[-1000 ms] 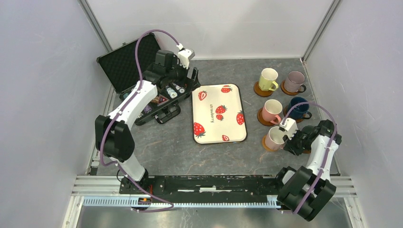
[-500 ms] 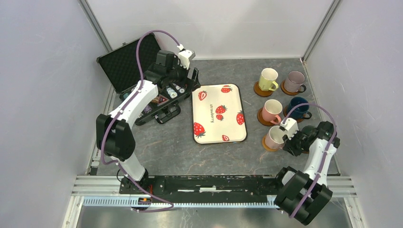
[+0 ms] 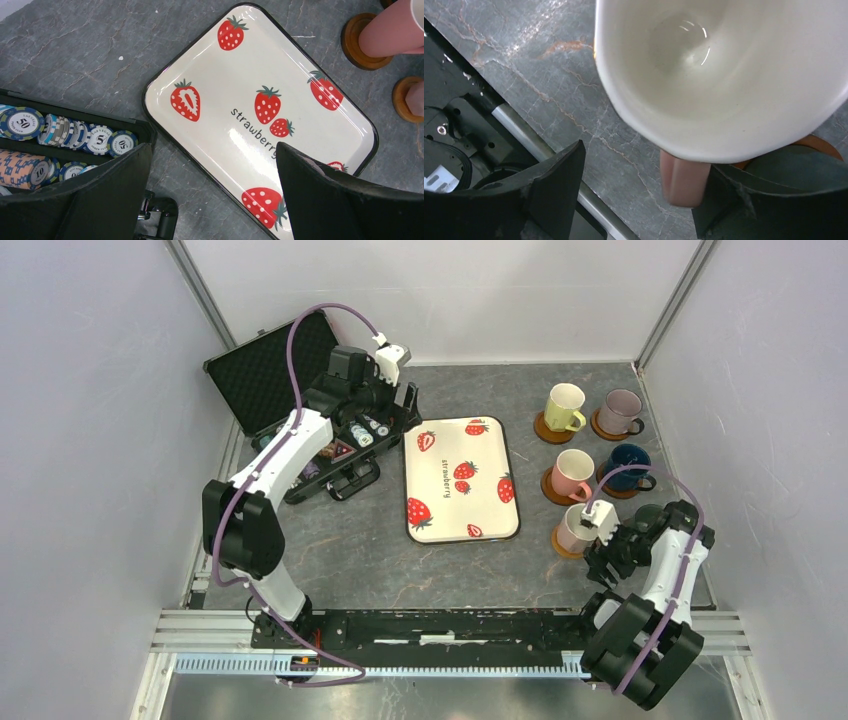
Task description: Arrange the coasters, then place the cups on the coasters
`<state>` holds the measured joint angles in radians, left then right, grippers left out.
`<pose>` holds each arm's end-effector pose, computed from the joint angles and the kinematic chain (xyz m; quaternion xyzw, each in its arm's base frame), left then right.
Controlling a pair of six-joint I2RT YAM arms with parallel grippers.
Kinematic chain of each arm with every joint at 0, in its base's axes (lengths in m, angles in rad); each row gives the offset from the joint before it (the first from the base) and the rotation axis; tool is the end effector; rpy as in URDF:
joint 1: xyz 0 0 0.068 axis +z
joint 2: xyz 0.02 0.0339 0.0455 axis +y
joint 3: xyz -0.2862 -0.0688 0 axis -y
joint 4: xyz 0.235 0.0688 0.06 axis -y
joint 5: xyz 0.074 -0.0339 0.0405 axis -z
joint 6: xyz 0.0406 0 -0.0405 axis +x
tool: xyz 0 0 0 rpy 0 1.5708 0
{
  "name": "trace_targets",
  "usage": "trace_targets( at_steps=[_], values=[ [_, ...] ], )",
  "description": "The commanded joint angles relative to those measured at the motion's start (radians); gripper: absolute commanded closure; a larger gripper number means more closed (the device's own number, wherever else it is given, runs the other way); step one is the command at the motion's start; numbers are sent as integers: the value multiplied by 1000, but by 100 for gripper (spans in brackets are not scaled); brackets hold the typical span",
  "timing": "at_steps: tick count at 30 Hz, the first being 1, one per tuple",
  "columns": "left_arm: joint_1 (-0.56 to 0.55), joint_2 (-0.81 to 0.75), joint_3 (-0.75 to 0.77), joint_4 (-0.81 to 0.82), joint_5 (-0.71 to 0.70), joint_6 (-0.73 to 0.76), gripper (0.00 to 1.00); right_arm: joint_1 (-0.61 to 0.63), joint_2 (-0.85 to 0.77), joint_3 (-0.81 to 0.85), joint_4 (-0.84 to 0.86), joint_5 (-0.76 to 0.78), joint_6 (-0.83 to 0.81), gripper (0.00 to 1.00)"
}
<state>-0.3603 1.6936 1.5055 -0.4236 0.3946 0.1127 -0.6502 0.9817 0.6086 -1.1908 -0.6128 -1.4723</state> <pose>0.3580 -0.1515 0.3485 0.2918 0.8246 -0.2284 0.4275 0.0957 -0.0434 0.2145 -0.3819 0.8736 0.1443 0.2649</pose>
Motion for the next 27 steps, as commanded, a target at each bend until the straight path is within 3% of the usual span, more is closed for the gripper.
trace_targets(
  at_steps=[1, 15, 27],
  values=[
    [-2, -2, 6, 41, 1, -1, 0, -2, -11, 41, -61, 37, -45, 22],
    [1, -34, -73, 117, 6, -17, 0, -2, -101, 108, -63, 126, 23, 9],
    [11, -42, -128, 177, 33, -40, 0, -2, -161, 246, -66, 96, 101, 2]
  ],
)
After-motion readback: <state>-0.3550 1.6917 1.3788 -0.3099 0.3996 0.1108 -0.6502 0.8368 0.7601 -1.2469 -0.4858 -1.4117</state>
